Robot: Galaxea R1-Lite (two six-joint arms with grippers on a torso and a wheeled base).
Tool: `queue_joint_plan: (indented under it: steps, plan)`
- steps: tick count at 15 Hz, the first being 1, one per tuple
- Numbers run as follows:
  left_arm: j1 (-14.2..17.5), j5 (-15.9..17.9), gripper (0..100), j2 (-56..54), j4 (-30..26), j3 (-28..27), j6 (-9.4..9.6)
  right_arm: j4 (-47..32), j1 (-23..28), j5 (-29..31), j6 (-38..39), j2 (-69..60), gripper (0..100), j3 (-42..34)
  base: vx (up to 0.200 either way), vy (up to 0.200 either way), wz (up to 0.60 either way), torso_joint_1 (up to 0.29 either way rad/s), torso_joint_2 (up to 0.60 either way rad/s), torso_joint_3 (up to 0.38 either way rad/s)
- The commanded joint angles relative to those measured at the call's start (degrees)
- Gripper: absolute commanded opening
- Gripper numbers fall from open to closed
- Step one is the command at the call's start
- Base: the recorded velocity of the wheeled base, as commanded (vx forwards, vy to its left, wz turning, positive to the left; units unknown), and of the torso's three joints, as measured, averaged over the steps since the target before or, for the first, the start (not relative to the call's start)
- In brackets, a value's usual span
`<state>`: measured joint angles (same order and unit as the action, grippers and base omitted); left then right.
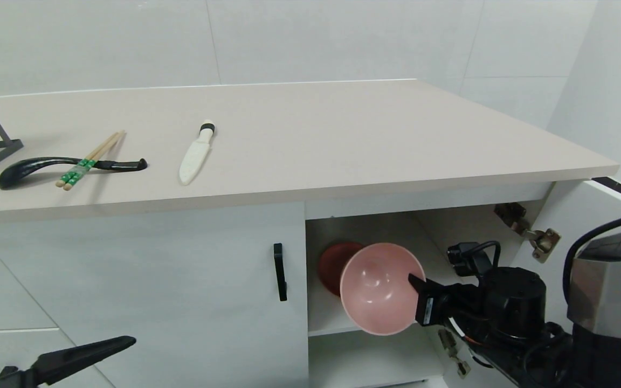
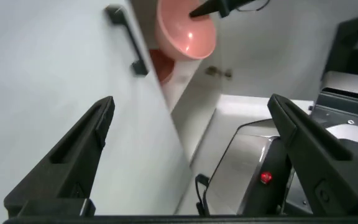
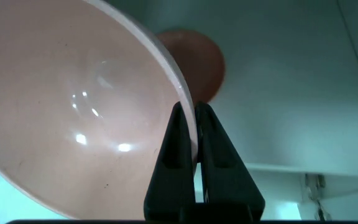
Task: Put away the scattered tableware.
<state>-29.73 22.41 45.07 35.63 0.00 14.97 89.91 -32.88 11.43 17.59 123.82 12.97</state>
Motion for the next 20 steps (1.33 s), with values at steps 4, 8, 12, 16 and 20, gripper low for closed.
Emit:
queue_joint_plan:
  steps: [4,8,12,16,20]
  plan:
    - [6.62,-0.08,100,-8.86,-3.2,0.0,-1.43,0.09,2.38,-0.71,-0.36,5.2,0,9.0,0.0,0.0,0.0,0.0,0.0,0.0]
    - [7.85,0.09,100,-7.54,-3.82,-0.18,-0.82,0.09,4.84,-3.61,-4.76,14.26,0,16.47,0.0,0.0,0.0,0.0,0.0,0.0]
    - [7.94,-0.52,100,-8.86,-3.73,-0.35,-0.91,0.09,5.19,-3.7,-5.11,20.41,0,23.86,0.0,0.0,0.0,0.0,0.0,0.0]
    - [7.94,-0.7,100,-9.21,-3.73,-0.44,-0.91,0.09,5.19,-4.76,-5.02,20.5,0,24.73,0.0,0.0,0.0,0.0,0.0,0.0]
    - [7.94,-0.7,100,-9.3,-3.47,-0.79,-0.91,0.09,5.28,-4.67,-5.2,21.29,0,25.0,0.0,0.0,0.0,0.0,0.0,0.0]
